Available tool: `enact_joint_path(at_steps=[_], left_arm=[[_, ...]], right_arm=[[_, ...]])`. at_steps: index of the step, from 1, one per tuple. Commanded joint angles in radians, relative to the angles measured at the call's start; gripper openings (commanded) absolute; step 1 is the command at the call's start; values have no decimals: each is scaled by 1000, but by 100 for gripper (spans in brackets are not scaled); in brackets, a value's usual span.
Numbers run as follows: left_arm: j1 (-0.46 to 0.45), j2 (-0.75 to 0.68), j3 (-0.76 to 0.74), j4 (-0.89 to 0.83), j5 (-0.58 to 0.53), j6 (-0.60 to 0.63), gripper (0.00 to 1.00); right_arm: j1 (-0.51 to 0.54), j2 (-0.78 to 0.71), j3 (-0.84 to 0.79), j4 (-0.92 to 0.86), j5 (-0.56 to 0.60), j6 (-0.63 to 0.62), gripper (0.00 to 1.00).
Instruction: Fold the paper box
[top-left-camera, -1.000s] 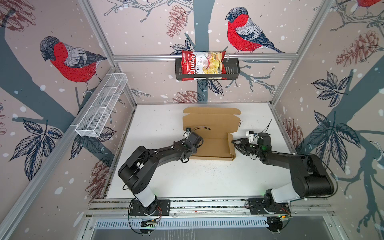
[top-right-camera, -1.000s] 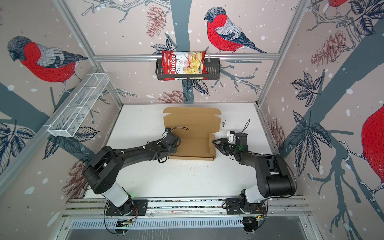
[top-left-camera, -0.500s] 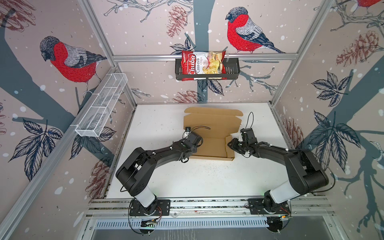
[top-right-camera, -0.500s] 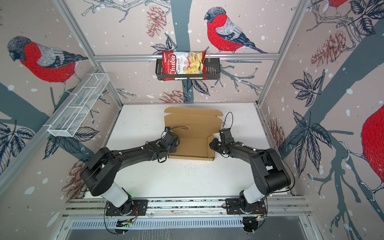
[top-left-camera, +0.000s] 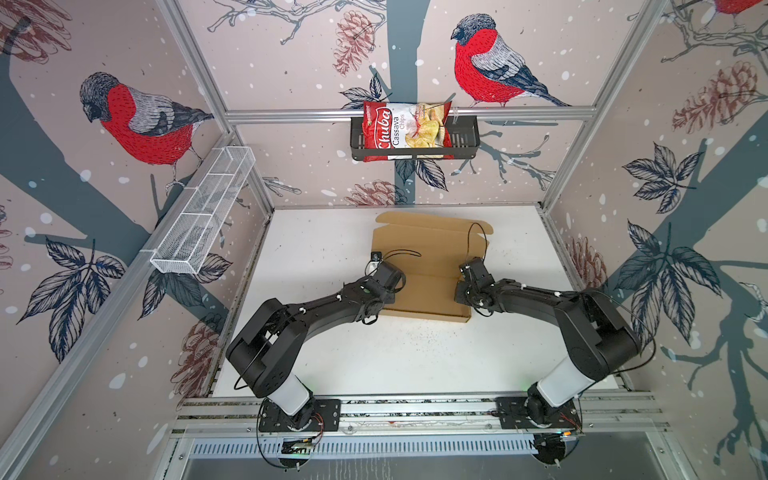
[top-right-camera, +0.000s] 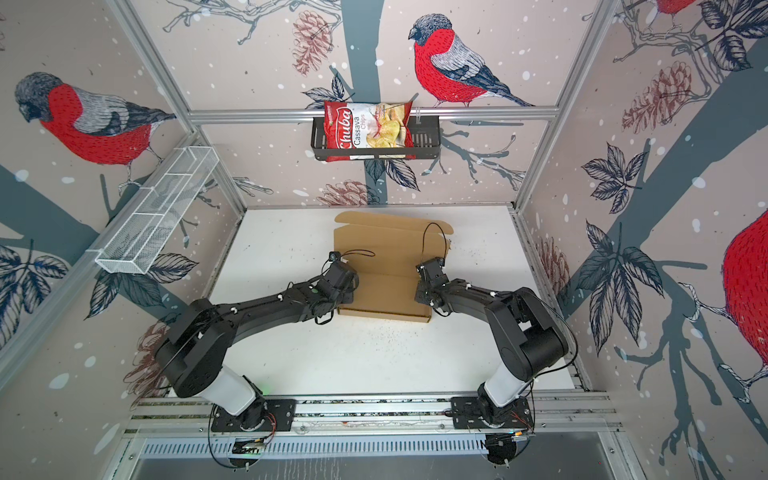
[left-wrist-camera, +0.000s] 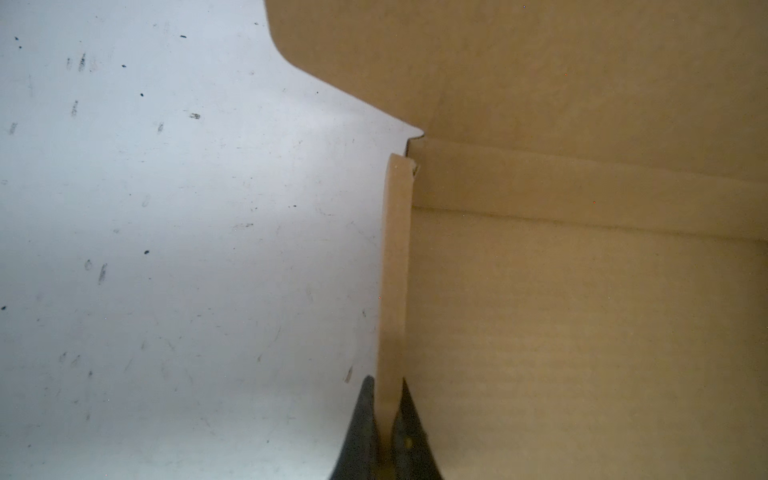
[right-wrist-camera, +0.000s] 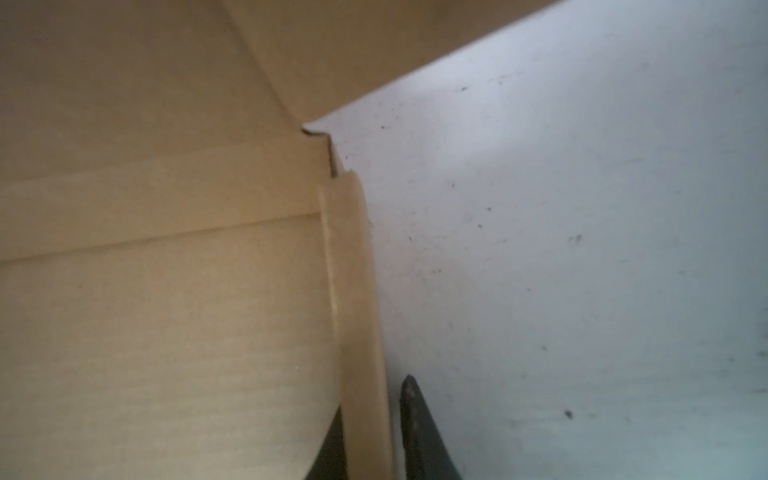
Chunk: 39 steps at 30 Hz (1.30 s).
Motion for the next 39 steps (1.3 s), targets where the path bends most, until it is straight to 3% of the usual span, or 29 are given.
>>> enact_joint_path(at_steps=[1,8,13,17,23,31,34,39], left_arm=[[0,-22,13,-2,-3,-8,0],[-1,-28,1,24,21,-28,0],[0,-4,-23,38,16,-43,0],[1,8,-45,45,-5,-42,0],[3,37,-62,46,-22,-63,0],[3,39,-68,42,-35,-79,0],[3,36,-65,39,-33,-84,0],[3,29,-66,39,-26,-90,0]], right_arm=[[33,7,47,-111,219,-21,14],[132,78,139,-218,402,-6,4],[160,166,169,-244,421,27,4],[157,136,180,-235,359,-6,17],[110,44,153,-200,100,-49,45],[60,-54,118,-212,-26,-2,56],[67,-85,100,-230,2,41,55],[94,-64,94,-251,150,69,42]])
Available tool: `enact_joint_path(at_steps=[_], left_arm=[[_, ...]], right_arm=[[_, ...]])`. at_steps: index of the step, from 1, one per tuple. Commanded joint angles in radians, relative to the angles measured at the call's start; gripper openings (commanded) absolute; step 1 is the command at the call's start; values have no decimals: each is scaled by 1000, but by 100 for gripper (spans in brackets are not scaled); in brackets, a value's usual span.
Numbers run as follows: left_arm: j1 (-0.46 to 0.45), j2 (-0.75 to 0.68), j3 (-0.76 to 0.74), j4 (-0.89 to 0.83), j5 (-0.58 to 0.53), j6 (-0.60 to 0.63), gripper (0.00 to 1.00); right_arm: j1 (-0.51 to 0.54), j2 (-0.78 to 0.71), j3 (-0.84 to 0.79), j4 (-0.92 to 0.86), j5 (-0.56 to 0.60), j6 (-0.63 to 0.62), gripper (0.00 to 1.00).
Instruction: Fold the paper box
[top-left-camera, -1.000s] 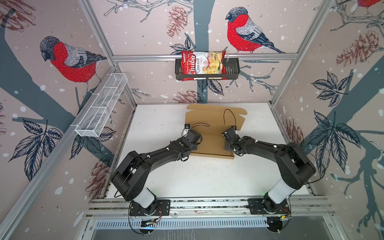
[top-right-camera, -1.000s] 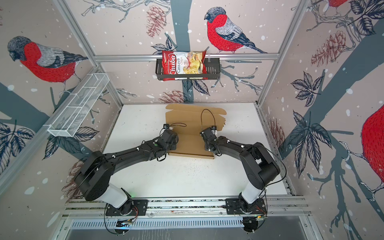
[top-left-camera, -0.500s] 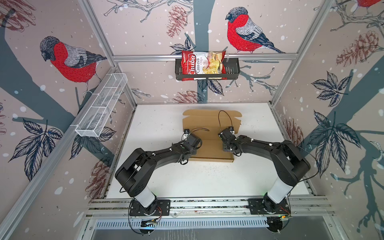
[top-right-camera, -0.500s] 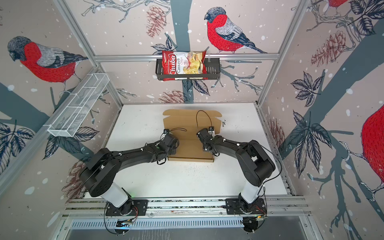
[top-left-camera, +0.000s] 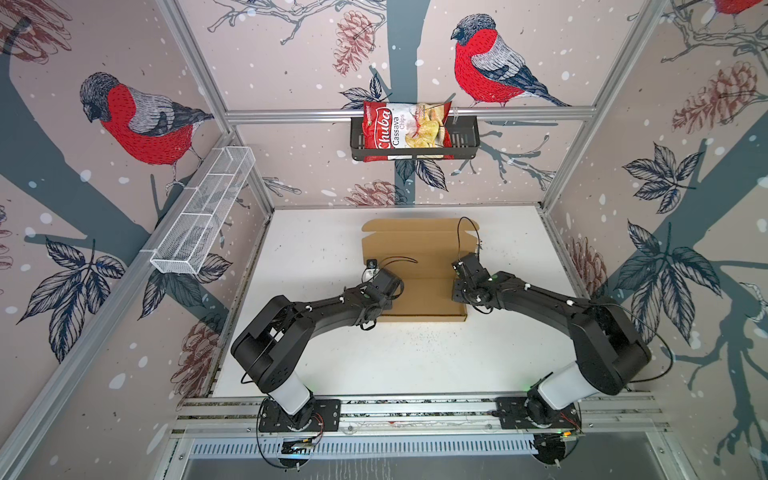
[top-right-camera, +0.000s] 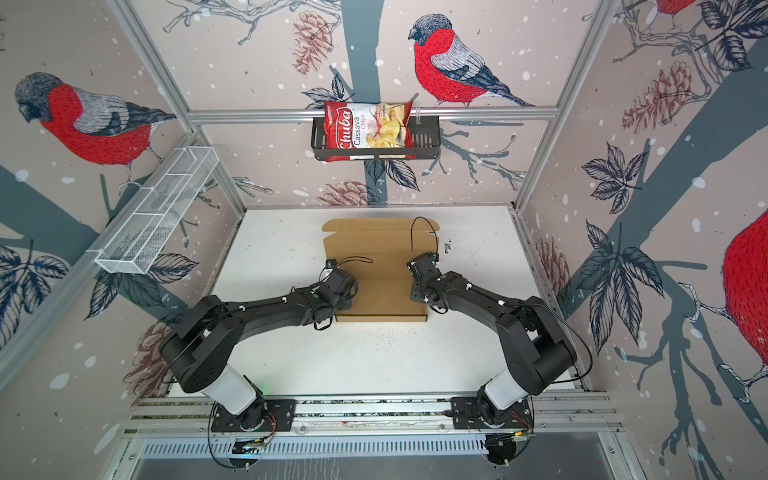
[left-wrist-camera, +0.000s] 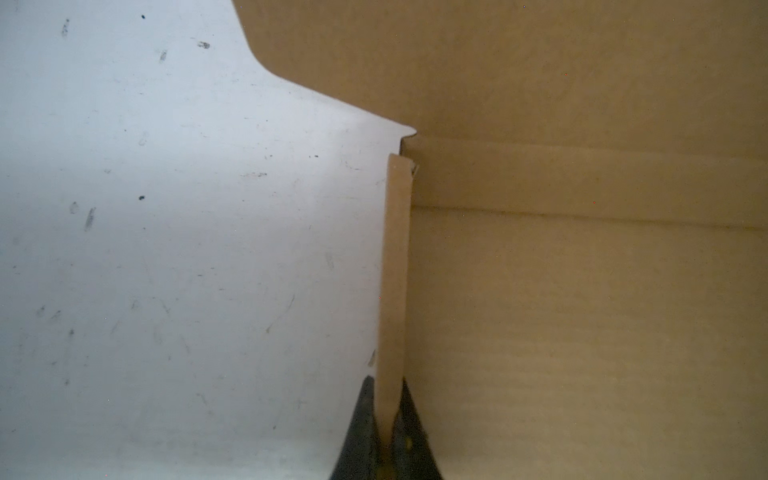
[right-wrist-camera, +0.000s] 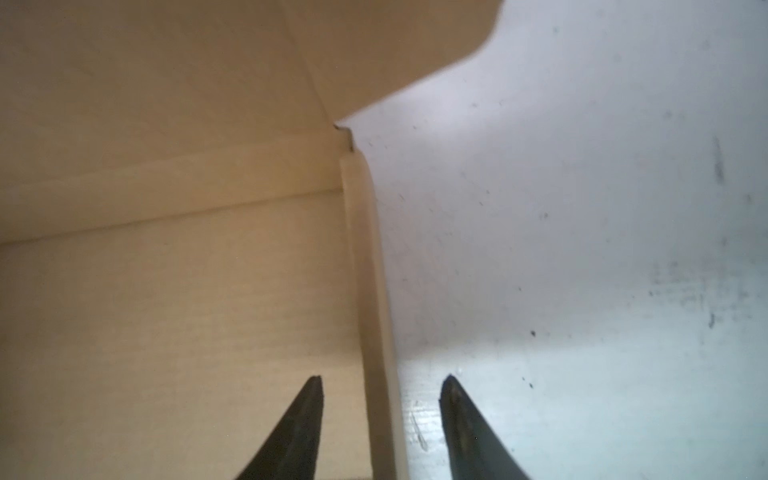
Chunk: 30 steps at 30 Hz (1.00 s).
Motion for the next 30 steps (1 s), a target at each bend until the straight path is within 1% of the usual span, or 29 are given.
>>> enact_joint_path(at_steps=[1,3,6,8,12,14,16,18,19,24,26,30], left_arm=[[1,-7,0,7,-7,-12,0],[1,-2,1,7,-5,-8,0],[1,-1,4,0,-10,-7,0],[1,-7,3,-5,-13,-10,0],[1,-18,6,-6,-3,-16,0],[-1,-13,6,-2,5,-19,0],[0,-3,6,2,5,-19,0],[0,9,5,2,-1,-14,0],[1,14,7,2,-5,-10,0],[13,19,3,1,-14,-6,0],[20,20,6,-4,-10,-4,0],[26,11,0,-4,1,-6,0]], right_arm=[[9,20,1,-5,120,28,39],[5,50,18,5,140,16,32],[11,93,37,1,186,1,19],[31,113,45,-25,268,-7,11],[93,184,99,-124,452,-3,8],[120,229,119,-147,494,7,8],[131,254,130,-142,493,15,8],[128,253,131,-123,455,17,10],[123,241,127,-106,426,13,12],[82,163,95,-33,281,-36,31],[57,119,76,-4,206,-54,38],[7,40,37,32,88,-78,51]])
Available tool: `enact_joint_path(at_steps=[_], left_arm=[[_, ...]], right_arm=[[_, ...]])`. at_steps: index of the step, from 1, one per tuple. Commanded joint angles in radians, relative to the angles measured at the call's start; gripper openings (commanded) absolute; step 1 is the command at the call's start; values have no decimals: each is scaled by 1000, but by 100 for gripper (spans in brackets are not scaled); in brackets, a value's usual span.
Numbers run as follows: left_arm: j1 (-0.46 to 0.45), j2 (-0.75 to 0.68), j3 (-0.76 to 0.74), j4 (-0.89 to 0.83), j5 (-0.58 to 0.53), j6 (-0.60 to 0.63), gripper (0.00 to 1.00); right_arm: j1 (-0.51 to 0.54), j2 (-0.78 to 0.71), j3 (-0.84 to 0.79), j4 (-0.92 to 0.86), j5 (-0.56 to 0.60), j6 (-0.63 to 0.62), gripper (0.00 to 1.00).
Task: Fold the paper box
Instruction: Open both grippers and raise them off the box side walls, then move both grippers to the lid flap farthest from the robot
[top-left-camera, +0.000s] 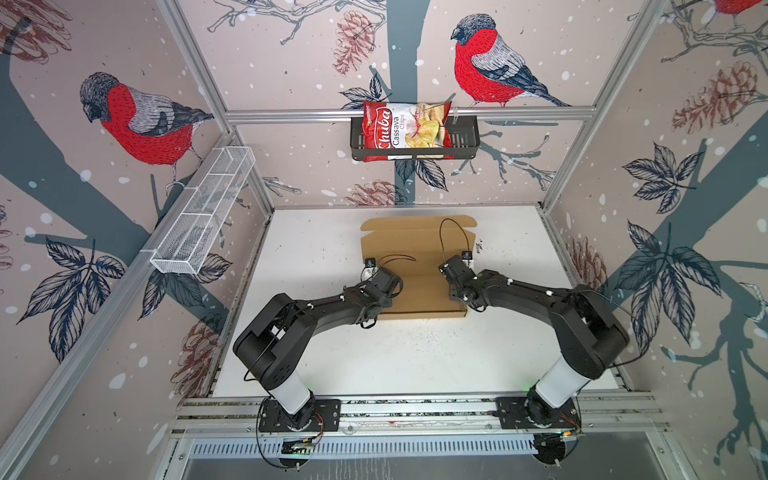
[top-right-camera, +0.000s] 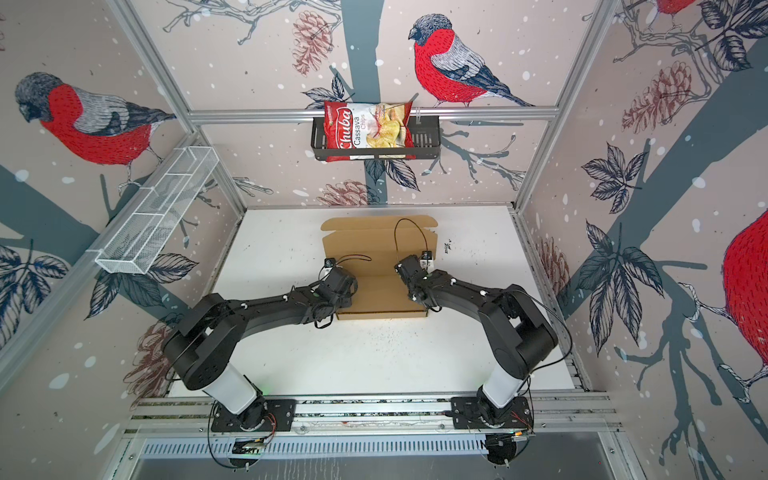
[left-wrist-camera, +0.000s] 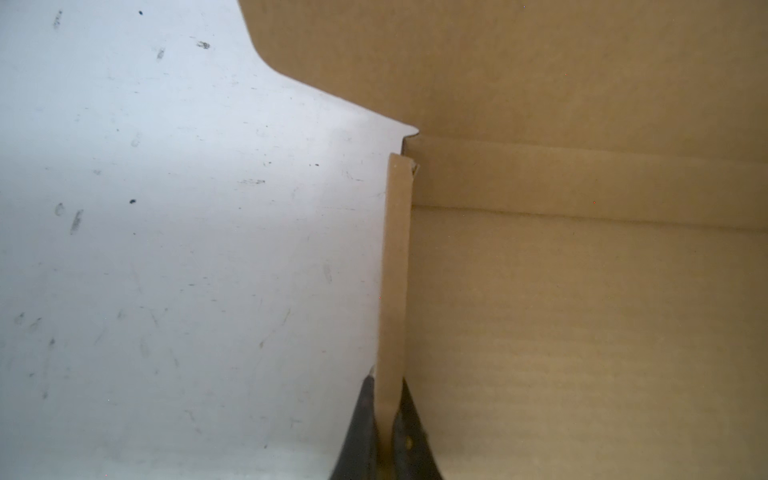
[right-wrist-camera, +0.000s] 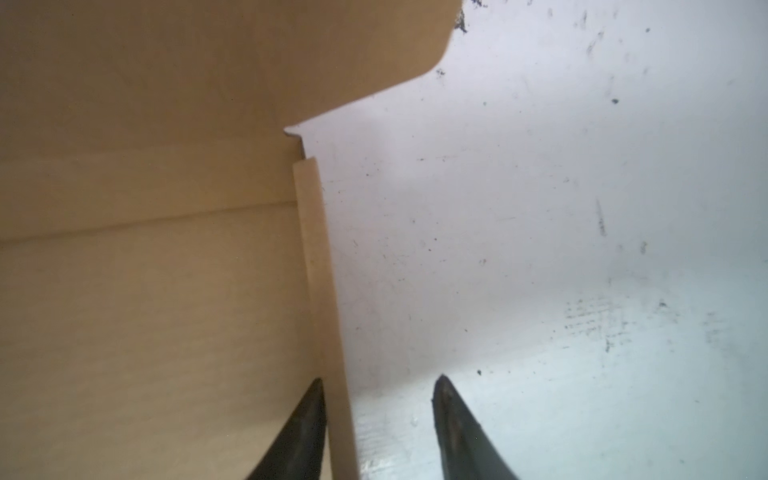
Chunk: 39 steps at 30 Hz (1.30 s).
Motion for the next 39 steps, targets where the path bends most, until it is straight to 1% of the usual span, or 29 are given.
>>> enact_joint_path(at_steps=[1,4,7,8,12,15,17,19,21,23,26,29,31,32,34,35,37,39], left_arm=[[6,-8,-2,-32,-6,10,4],[6,-9,0,-32,2,15,16],[7,-13,2,-37,-2,18,27],[8,-17,2,-39,-2,20,31],[11,-42,1,-51,-9,26,40],[12,-83,1,-66,-4,39,48],[12,-130,-3,-71,12,57,54],[12,-187,-7,-77,24,82,58],[14,-250,-10,-87,37,110,63],[22,-329,-18,-86,55,152,67],[70,-453,-38,-33,120,265,70],[158,-553,-68,75,242,391,77],[244,-573,-74,146,398,462,77],[287,-565,-68,163,469,482,76],[395,-523,-51,191,693,522,73],[433,-499,-41,197,753,526,72],[504,-452,-32,210,870,551,73],[533,-418,-36,232,946,592,73]], right_arm=[[-32,-54,-28,49,-135,-37,53],[-58,-111,-51,64,-205,-57,60],[-80,-153,-71,73,-268,-70,64],[-89,-171,-79,77,-286,-75,65],[-134,-245,-108,96,-358,-109,67],[-182,-298,-105,100,-444,-157,68],[-218,-330,-89,98,-504,-199,68],[-251,-360,-69,93,-537,-236,68],[-284,-398,-46,96,-552,-277,68],[-314,-440,-20,107,-540,-332,67],[-352,-473,-14,167,-539,-430,68],[-382,-472,2,195,-554,-548,70],[-398,-457,4,213,-597,-632,70],[-401,-446,7,213,-620,-674,70],[-402,-417,20,197,-666,-783,70],[-403,-404,28,192,-667,-816,70],[-422,-385,52,195,-689,-867,70],[-440,-333,82,187,-700,-909,71]])
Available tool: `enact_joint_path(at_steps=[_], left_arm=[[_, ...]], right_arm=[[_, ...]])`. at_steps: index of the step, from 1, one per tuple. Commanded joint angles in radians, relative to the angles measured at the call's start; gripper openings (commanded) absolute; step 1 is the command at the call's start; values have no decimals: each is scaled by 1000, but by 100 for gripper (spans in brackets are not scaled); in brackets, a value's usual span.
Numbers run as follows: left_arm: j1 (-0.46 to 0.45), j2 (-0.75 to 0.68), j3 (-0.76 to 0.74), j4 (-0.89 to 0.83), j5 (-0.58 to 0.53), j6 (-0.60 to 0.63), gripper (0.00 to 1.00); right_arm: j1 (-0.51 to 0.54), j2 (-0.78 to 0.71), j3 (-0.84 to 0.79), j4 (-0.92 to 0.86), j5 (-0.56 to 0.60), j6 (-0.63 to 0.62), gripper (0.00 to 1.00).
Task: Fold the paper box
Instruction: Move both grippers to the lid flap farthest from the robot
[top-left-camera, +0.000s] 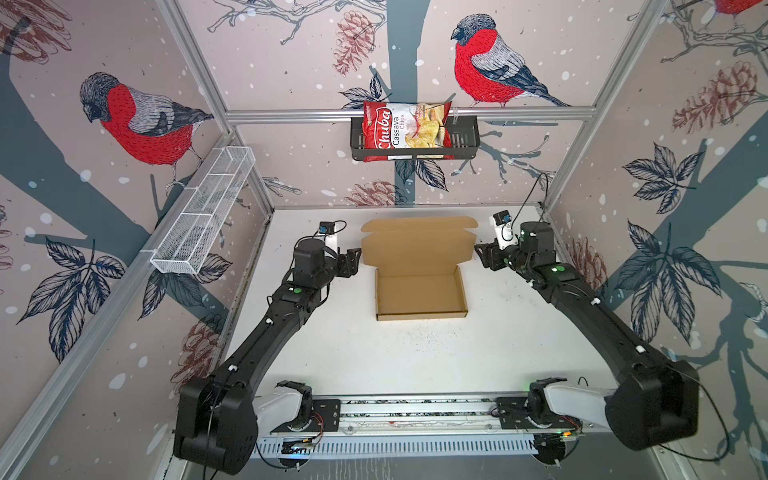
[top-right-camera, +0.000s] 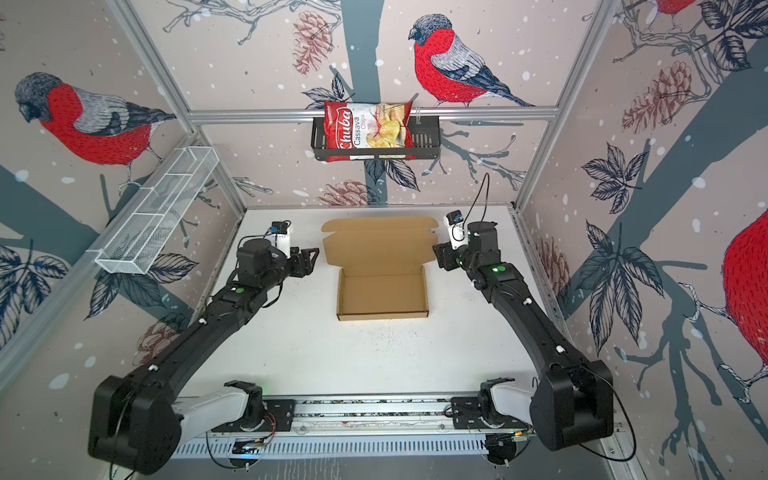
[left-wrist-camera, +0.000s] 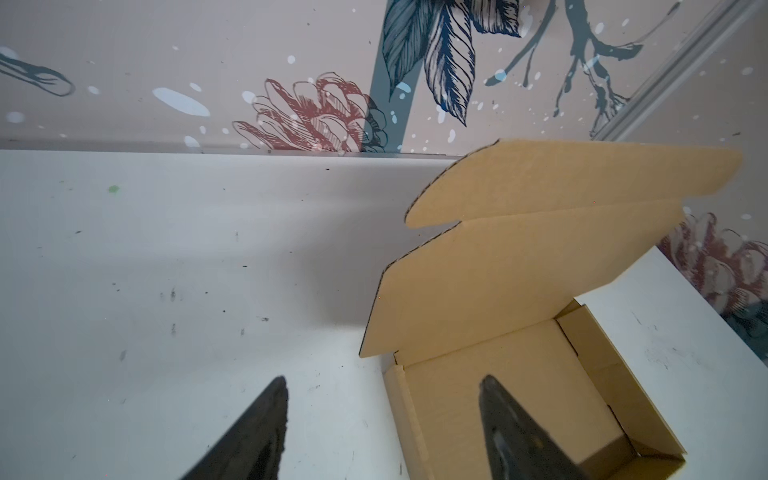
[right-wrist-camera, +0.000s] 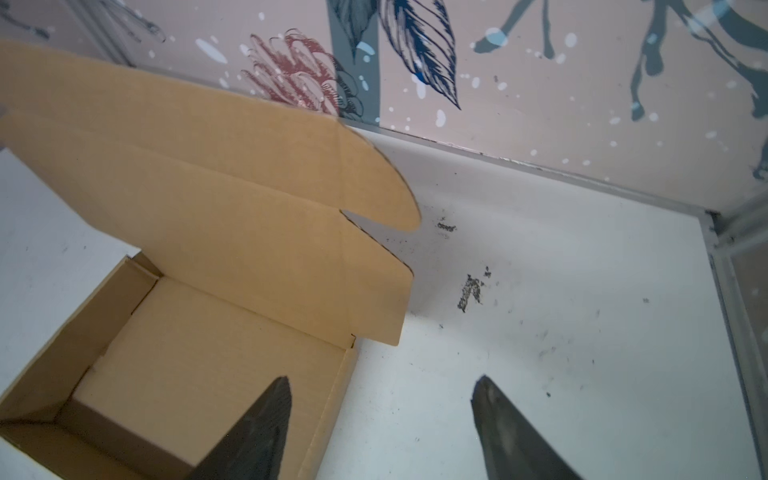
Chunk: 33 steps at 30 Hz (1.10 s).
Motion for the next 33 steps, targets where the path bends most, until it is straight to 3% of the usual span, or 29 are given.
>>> enact_joint_path(at_steps=[1,5,9,21,29,33], left_arm=[[33,47,10,72,293,137,74],[35,129,25,123,319,224,76],[49,259,141,63,360,291,76],[71,493,344,-75,530,454,73],[76,551,405,-187,531,533,46],[76,547,391,-163,518,527,34]], right_arm=[[-31,43,40,16,-56,-144,71],[-81,82,45,56,-178,-203,73],[-101,145,63,43,-295,-285,75],[-125,328,189,-21,-438,-378,72],[-129,394,207,-38,-544,-393,60],[-123,419,212,-46,-563,-388,47]])
